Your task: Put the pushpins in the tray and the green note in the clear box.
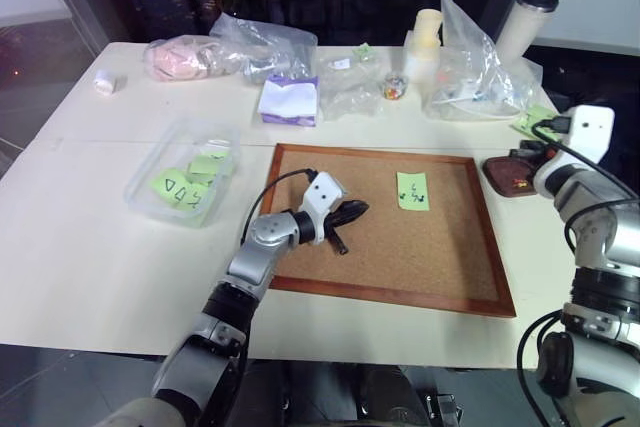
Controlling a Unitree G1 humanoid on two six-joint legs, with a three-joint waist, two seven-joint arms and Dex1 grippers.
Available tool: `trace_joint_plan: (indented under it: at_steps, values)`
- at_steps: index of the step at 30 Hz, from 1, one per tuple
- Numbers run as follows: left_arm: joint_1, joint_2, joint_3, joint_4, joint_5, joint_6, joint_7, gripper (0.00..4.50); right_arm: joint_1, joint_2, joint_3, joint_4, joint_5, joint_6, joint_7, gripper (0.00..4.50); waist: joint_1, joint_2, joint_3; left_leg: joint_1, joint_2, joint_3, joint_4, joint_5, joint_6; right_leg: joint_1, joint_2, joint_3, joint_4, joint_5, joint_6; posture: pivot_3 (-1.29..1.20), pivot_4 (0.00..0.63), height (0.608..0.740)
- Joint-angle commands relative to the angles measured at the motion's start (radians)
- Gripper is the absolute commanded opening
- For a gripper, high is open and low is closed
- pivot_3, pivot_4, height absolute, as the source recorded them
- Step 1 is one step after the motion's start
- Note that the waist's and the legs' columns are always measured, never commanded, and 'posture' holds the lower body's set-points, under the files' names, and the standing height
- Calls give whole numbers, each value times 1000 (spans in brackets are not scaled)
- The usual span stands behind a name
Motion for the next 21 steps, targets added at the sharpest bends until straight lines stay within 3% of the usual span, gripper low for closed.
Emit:
trace_joint_plan:
  at_steps: [1, 6, 9, 16, 21]
  values:
    - [9, 2, -8, 35, 21, 10, 6, 0, -34, 0, -33, 92, 8, -73, -16, 34, -1, 0, 0, 0, 0, 0, 0, 0, 0, 0, 0, 0, 0, 0, 0, 0, 150, 740]
    - [9, 5, -5, 32, 23, 9, 7, 0, -57, 3, -5, 238, 2, -161, -3, 34, -1, 1, -1, 0, 0, 0, 0, 0, 0, 0, 0, 0, 0, 0, 0, 0, 150, 740]
    - [9, 8, -2, 35, 23, 8, 8, 0, -67, 5, 6, 278, 7, -191, 7, 920, -2, 1, -1, 0, 0, 0, 0, 0, 0, 0, 0, 0, 0, 0, 0, 0, 150, 740]
    - [19, 11, -3, 23, 25, 8, 12, 0, -63, 4, 12, 266, 27, -198, 13, 4453, -2, 1, -1, 0, 0, 0, 0, 0, 0, 0, 0, 0, 0, 0, 0, 0, 150, 740]
    - [16, 9, -3, 24, 25, 8, 12, 0, -41, 1, 16, 199, 50, -163, 30, 4453, -2, 1, -1, 0, 0, 0, 0, 0, 0, 0, 0, 0, 0, 0, 0, 0, 150, 740]
